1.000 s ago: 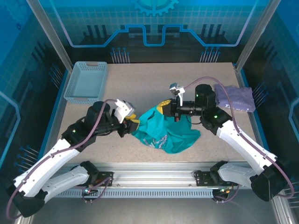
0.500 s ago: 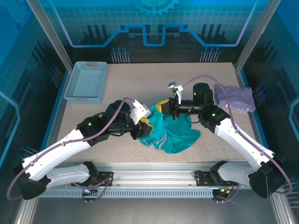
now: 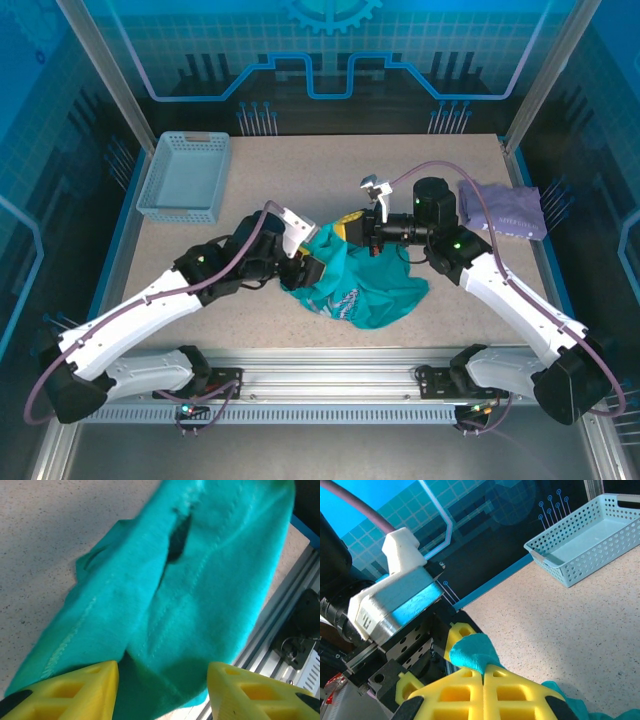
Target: Fold the inside-out t-shirt
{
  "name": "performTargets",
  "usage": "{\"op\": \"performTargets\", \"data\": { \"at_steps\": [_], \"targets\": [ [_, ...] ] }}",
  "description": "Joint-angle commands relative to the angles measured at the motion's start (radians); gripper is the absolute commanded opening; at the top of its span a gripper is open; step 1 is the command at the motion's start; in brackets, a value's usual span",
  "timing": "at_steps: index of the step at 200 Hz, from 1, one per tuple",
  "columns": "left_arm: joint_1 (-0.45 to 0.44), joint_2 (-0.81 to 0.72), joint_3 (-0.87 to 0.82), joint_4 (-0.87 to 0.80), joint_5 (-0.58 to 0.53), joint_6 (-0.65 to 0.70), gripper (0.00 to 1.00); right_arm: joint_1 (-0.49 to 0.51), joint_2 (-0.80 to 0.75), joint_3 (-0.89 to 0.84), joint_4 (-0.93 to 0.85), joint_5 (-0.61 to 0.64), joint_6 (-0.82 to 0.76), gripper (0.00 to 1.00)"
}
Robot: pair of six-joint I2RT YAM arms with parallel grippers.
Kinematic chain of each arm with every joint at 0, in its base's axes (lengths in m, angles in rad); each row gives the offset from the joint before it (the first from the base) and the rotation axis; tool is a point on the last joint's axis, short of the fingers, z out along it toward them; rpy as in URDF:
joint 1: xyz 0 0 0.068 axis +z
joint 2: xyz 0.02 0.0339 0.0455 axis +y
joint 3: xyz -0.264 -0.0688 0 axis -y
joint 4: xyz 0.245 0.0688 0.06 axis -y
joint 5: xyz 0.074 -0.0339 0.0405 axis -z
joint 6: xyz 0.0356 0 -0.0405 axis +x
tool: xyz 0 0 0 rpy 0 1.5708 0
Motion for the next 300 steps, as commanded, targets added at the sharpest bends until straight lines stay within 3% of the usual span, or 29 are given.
{"op": "performTargets", "data": {
  "at_steps": [1,37,101,146,207,233,275,300],
  "targets": [
    [0.011,0.008,0.018,0.038,-0.005,-0.042,0.51,-0.011,-0.006,0.030,0.008,-0.002,-0.006,0.00],
    [0.014,0.046,0.024,0.061,0.018,-0.053,0.44,-0.011,-0.006,0.030,0.011,-0.001,-0.004,0.00],
    [0.016,-0.010,-0.033,0.190,0.095,-0.024,0.00,-0.018,-0.015,0.023,-0.008,0.028,-0.016,0.00],
    [0.016,-0.177,-0.154,0.326,0.192,0.018,0.00,-0.049,-0.027,0.030,-0.051,0.135,0.007,0.00],
    [0.016,-0.343,-0.301,0.414,0.122,0.088,0.00,-0.089,-0.061,0.025,-0.083,0.169,0.002,0.00],
    [0.015,-0.376,-0.359,0.466,0.117,0.091,0.00,-0.090,-0.069,0.016,-0.068,0.170,0.007,0.00],
    [0.010,-0.318,-0.357,0.474,0.330,0.097,0.15,-0.087,-0.049,0.011,-0.040,0.151,0.019,0.00],
    [0.010,-0.317,-0.355,0.468,0.281,0.096,0.15,-0.086,-0.057,0.009,-0.064,0.153,-0.013,0.00]
  ]
}}
